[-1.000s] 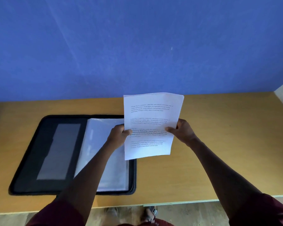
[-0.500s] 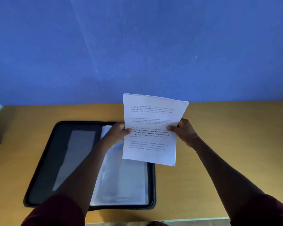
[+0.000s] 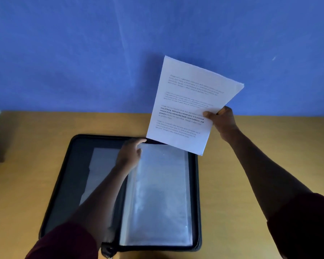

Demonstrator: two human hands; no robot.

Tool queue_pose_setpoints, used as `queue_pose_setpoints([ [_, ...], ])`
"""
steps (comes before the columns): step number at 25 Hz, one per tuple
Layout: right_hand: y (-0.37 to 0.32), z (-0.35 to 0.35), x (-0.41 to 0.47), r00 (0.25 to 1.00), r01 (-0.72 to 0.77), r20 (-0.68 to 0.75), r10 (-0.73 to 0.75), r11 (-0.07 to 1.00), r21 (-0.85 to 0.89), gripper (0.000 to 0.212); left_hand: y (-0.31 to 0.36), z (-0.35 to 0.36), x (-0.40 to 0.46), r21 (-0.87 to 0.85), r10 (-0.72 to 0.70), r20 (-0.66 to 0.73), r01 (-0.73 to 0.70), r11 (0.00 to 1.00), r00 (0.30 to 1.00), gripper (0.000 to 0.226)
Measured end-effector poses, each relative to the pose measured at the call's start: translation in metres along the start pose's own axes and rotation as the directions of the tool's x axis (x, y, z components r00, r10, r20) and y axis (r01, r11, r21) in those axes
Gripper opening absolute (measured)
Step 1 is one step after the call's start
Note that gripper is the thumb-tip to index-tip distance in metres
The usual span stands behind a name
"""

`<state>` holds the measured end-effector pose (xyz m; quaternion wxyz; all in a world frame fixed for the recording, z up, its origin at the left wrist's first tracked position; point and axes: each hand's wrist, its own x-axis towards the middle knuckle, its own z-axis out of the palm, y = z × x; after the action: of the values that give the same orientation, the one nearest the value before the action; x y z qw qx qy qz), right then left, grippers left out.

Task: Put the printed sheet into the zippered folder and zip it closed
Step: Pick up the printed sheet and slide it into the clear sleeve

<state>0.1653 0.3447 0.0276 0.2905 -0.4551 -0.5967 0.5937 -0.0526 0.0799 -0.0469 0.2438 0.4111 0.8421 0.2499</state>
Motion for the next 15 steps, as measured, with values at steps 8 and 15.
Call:
queue_pose_setpoints([
  [8, 0.001, 0.055, 0.021, 0.999, -0.033, -0.026, 0.035, 0.996, 0.082, 0.033, 0.002, 0.001, 0.016, 0.315, 0.147, 0.068, -0.161, 0.935, 0.987, 0.036],
  [15, 0.002, 0.086, 0.025, 0.999, -0.032, 0.008, 0.032, 0.995, 0.094, 0.027, 0.001, 0.003, 0.017, 0.301, 0.155, 0.031, -0.158, 0.94, 0.987, 0.022],
])
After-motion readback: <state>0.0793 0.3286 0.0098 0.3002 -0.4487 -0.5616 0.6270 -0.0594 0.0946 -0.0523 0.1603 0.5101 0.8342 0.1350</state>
